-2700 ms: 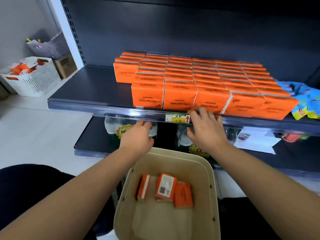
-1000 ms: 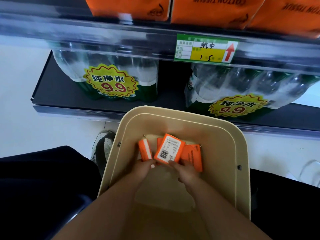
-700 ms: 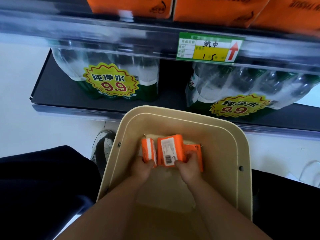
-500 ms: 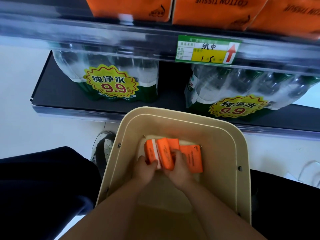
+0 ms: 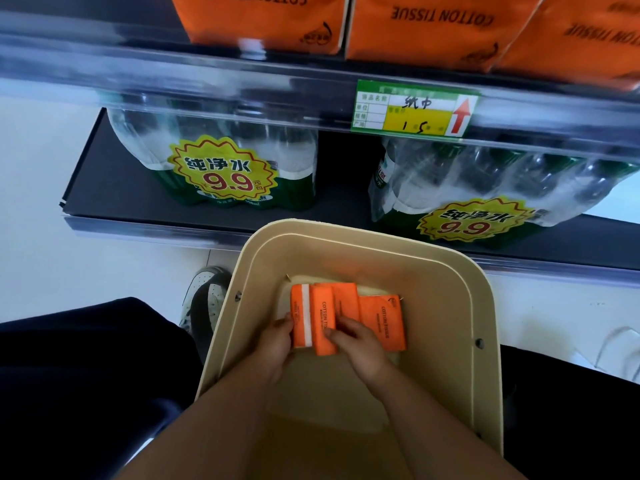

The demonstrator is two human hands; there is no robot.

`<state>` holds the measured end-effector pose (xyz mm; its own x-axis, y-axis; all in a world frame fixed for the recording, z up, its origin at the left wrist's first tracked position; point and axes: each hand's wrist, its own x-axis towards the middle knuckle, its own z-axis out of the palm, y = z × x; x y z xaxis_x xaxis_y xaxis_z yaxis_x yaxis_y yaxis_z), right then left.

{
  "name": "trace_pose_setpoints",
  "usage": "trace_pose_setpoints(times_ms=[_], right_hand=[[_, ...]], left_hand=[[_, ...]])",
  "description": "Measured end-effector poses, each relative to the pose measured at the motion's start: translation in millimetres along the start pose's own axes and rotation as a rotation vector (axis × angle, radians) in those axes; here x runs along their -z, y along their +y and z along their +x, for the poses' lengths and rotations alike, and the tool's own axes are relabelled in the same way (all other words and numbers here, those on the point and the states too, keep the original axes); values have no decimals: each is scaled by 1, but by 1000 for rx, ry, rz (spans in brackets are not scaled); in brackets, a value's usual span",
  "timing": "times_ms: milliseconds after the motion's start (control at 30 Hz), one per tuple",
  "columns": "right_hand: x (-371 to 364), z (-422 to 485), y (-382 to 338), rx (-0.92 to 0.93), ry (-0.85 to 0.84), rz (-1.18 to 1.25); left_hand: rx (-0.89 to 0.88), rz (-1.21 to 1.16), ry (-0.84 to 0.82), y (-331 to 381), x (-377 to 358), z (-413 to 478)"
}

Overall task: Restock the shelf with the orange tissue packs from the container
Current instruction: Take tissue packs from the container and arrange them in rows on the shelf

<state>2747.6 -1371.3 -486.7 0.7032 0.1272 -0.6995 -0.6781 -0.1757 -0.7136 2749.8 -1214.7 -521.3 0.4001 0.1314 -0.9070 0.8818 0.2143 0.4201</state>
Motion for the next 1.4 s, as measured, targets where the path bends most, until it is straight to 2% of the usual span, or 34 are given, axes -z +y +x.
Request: trace_pose_setpoints(times_ms=[133,233,333,467,633,767,1033,1267,1400], right_hand=[[1,1,-4,-106,115,239],[5,-3,-3,-119,119,344],[9,-9,-5,-119,62,400],[14,-16,-17,-142,-56,513],[19,-34,-35,-130,-107,550],[24,-57,-53,-79,-139,541],[44,-99,-100,39,-87,252],[70,-131,-130,115,-135,61],[73,-149,-162,284,-107,-154]], left_hand=[[51,-115,-128,0,-3,-9],[70,-216,-199,4,-5,-15],[75,-339,-297,13,-8,-25],[20,-356,-414,25,-11,-43],[6,-288,-430,36,-7,-66],[2,-341,-442,46,-2,-89],[-81,-154,-360,74,9,-130],[-323,-44,-350,101,20,-177],[-512,87,-330,130,27,-204]])
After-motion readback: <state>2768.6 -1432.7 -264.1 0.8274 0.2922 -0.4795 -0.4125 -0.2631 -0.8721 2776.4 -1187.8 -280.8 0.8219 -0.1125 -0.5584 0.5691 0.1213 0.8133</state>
